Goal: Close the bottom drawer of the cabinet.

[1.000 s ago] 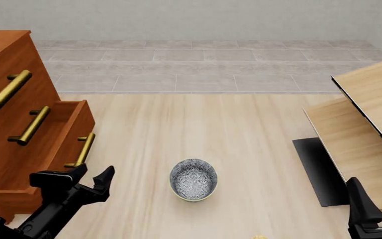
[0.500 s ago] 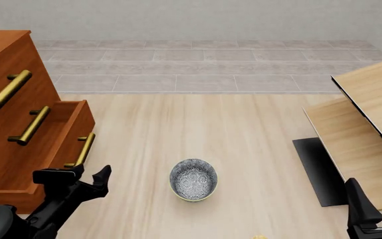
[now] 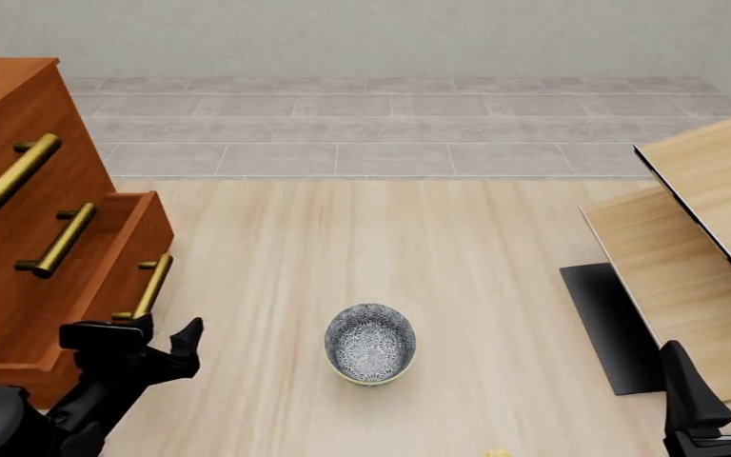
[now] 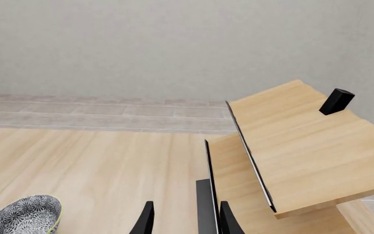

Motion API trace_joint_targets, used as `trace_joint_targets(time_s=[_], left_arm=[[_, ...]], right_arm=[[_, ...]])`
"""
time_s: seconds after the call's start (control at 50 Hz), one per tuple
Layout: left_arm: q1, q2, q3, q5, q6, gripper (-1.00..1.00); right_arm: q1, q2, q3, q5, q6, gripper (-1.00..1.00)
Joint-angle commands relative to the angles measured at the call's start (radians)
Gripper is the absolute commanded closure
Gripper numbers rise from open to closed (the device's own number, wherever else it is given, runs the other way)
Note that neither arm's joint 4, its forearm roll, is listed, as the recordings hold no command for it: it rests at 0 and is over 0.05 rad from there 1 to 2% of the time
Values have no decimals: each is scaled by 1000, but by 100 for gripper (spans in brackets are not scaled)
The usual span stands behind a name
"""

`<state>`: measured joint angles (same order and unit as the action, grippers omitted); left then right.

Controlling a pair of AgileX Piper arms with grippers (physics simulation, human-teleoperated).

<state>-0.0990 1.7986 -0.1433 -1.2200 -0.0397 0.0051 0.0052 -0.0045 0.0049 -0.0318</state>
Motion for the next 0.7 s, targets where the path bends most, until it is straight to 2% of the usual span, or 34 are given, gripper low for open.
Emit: trace_joint_targets(time_s=[0.02,0.3,0.7], left_arm=[[74,30,-17,0,49,-100],[131,37,-28,0,105,-100],[171,23,-21,0,147,-100]], right_arm=[[1,0,1,-1,0,-100],[-2,3,0,-5,3,-100],[-2,0,0,-3,4,-100]])
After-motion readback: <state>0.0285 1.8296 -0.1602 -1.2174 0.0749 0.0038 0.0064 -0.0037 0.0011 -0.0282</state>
